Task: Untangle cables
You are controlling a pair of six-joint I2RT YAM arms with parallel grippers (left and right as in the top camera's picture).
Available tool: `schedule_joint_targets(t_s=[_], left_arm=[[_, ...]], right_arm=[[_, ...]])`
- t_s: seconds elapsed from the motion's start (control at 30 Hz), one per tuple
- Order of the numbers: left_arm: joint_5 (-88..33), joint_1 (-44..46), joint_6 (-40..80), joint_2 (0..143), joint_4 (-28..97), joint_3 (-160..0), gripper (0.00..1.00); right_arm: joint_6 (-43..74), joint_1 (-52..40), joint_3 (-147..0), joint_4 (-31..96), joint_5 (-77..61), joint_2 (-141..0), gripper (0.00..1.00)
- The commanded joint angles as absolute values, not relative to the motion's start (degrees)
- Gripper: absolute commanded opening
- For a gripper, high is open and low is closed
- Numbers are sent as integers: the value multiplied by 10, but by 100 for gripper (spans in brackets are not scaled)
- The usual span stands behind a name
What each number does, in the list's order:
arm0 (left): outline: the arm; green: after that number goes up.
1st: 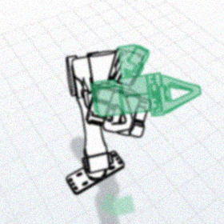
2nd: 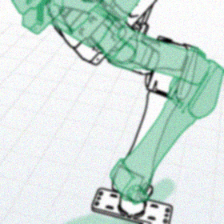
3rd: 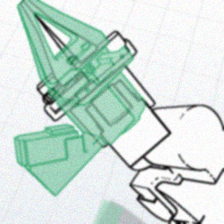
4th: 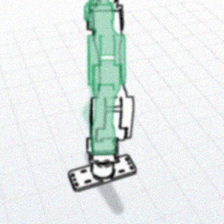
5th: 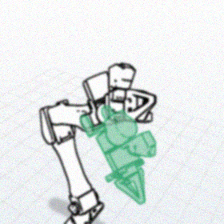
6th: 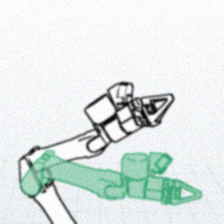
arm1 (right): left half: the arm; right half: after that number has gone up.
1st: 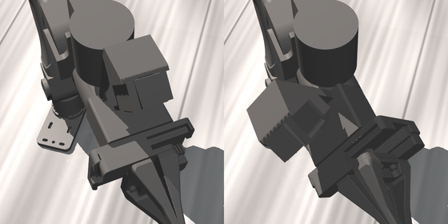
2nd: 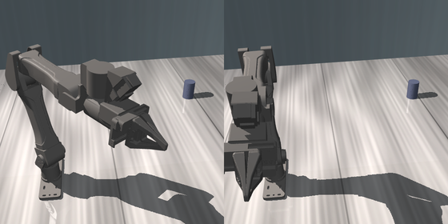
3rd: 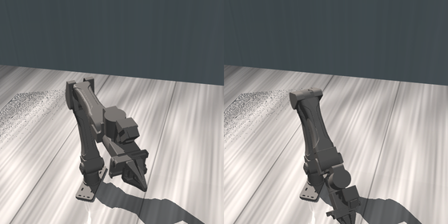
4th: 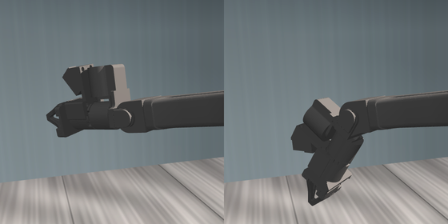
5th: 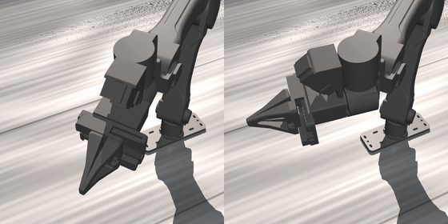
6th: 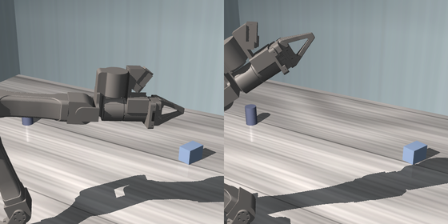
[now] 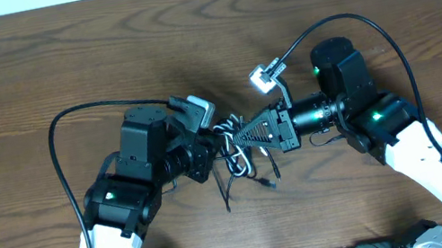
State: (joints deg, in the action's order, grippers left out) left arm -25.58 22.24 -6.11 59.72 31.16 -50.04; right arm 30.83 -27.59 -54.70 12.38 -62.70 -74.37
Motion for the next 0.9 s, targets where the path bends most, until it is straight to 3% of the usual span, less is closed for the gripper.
schedule_joint_targets(t_s=[0.0,0.2,0.53,0.67,0.87], left_arm=[[-259,224,-64,583,308,-492,8],[-259,224,-63,550,313,-492,8],[-224,222,-23,438,336,-492,8],[-110,222,59,386,336,-492,8],[-78,222,92,358,350,-492,8]], right_arm=[[303,-277,-555,122,-646,-743,1],[259,-277,-555,145,-589,-743,1],[244,-278,-554,321,-161,-743,1],[252,-278,-554,362,-114,-743,1],[252,-279,-554,366,-115,-743,2]])
